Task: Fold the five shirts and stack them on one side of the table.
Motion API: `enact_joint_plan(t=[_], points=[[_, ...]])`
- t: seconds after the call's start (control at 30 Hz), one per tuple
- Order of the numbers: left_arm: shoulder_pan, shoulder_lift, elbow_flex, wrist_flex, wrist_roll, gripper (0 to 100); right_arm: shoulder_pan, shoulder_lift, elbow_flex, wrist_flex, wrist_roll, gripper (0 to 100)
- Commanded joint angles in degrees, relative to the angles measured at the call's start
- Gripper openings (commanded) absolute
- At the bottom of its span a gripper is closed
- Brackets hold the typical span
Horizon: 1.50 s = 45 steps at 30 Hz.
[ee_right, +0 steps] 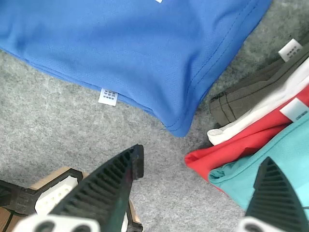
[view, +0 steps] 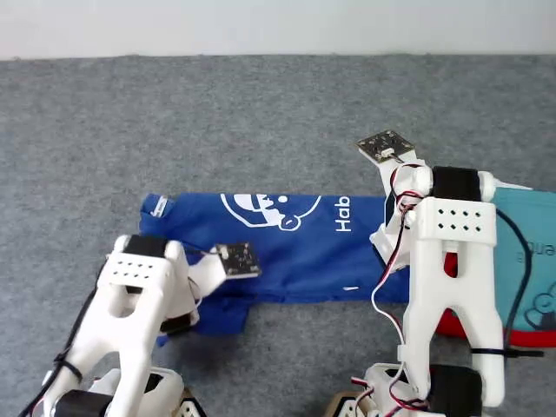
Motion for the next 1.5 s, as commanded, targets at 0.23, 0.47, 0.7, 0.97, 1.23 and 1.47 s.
enact_joint_plan(t=[0.23, 0.47, 0.7, 0.97, 1.23, 1.47], points=[[0.09, -0.26, -7.96, -5.71, 2.29, 1, 0.31, -2.07, -0.09, -0.22, 0.44, 36.4], [0.09, -0.26, -7.96, -12.22, 9.93, 1, 0.31, -2.07, -0.09, -0.13, 0.44, 36.4], [-2.81, 1.32, -8.31, -14.95, 14.07, 2, 0.22, -2.07, -0.09, -0.13, 0.44, 36.4], [-4.84, 18.81, -21.32, -13.36, 21.27, 2, 0.22, -2.07, -0.09, -0.13, 0.44, 36.4], [-4.13, 27.16, -26.59, -11.69, 21.63, 2, 0.31, -2.07, -0.09, -0.13, 0.44, 36.4], [-4.13, 25.67, -29.23, -7.12, 21.71, 2, 0.31, -2.07, -0.09, -0.13, 0.44, 36.4]])
